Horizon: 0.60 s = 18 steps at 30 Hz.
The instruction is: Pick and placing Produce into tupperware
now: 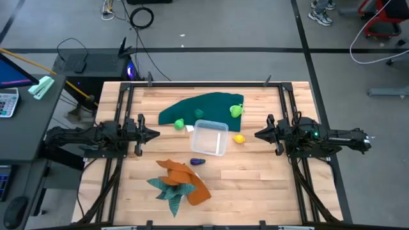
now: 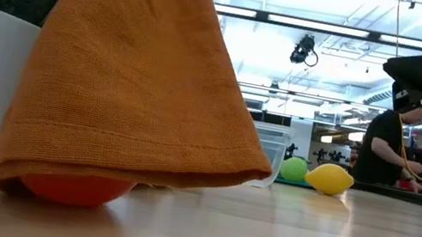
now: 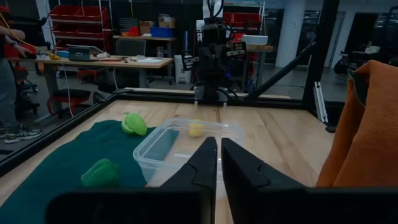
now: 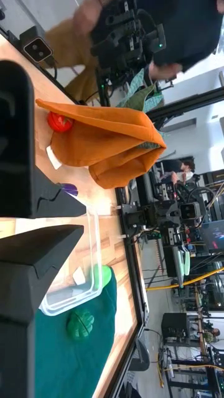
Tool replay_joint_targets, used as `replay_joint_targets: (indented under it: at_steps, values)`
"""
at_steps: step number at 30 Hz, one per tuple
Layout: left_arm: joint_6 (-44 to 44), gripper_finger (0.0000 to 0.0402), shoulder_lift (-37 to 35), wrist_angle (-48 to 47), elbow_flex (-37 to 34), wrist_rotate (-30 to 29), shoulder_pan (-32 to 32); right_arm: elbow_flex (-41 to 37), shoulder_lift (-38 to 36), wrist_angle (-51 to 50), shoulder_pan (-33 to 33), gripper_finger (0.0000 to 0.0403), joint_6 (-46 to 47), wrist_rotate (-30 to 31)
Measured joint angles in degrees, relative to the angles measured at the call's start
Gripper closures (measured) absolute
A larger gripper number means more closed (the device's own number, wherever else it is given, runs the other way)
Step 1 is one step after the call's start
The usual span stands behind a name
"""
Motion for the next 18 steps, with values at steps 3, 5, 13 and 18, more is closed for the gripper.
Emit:
replay_joint_targets:
  at_steps: [3,5,13,18]
  values:
    - [0.0,0.0378,0.0,0.0,0.0,0.0,0.0,0.0,0.0,0.0,0.0,0.0403,0.0,0.0]
    - [0.0,0.0377,0.0,0.0,0.0,0.0,0.0,0.0,0.0,0.0,0.0,0.0403,0.0,0.0]
    - [0.0,0.0366,0.0,0.0,0.0,0.0,0.0,0.0,0.0,0.0,0.0,0.0403,0.0,0.0]
    - [0.0,0.0371,0.0,0.0,0.0,0.0,0.0,0.0,0.0,0.0,0.0,0.0403,0.0,0.0]
